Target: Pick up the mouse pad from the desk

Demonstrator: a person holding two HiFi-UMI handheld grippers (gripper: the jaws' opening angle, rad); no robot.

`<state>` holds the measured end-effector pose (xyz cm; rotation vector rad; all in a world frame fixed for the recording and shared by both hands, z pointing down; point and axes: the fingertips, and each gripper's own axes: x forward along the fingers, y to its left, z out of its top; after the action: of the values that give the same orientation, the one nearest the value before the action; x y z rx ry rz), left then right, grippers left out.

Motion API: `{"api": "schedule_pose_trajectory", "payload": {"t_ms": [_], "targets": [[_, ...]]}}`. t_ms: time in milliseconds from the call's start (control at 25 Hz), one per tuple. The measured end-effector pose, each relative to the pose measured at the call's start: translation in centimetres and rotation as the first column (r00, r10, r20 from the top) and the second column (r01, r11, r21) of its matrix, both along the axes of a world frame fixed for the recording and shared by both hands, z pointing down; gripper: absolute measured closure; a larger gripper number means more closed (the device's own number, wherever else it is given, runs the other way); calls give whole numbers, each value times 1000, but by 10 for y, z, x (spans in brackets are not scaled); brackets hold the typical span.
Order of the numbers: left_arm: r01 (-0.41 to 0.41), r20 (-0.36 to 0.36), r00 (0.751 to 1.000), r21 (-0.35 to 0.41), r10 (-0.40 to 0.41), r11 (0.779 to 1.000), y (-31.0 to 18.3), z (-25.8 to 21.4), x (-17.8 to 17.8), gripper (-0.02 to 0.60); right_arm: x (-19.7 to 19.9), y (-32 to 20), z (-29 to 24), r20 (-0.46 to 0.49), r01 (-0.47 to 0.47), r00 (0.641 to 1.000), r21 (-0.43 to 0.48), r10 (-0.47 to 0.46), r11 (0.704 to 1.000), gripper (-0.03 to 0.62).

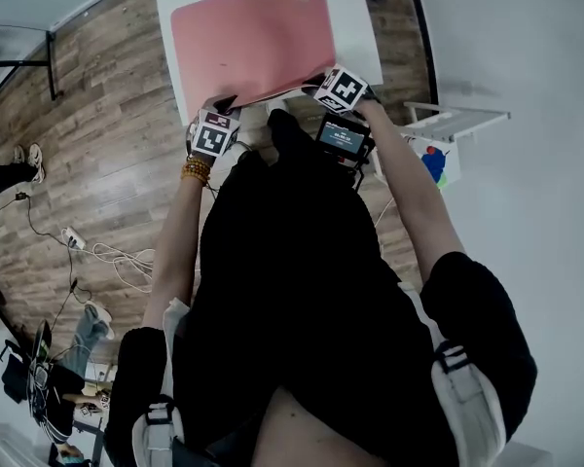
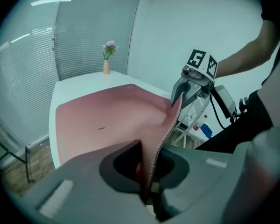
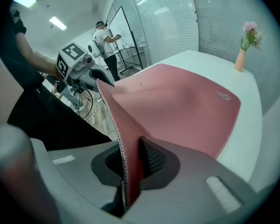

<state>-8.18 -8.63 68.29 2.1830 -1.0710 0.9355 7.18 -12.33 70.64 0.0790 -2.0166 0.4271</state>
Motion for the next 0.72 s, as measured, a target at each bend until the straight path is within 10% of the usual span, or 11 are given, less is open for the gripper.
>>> {"api": "schedule_pose_trajectory", "payload": {"t_ms": [280,720], "targets": [[97,-153,984,41,-90,994,-6,-43,2,555,-4,-9,-35,97,-44,995,70,37,997,545],[78,-200,979,137,-49,987,-6,-99,10,557,6,-19,-104,161,-60,987,219,25,974,548]]}}
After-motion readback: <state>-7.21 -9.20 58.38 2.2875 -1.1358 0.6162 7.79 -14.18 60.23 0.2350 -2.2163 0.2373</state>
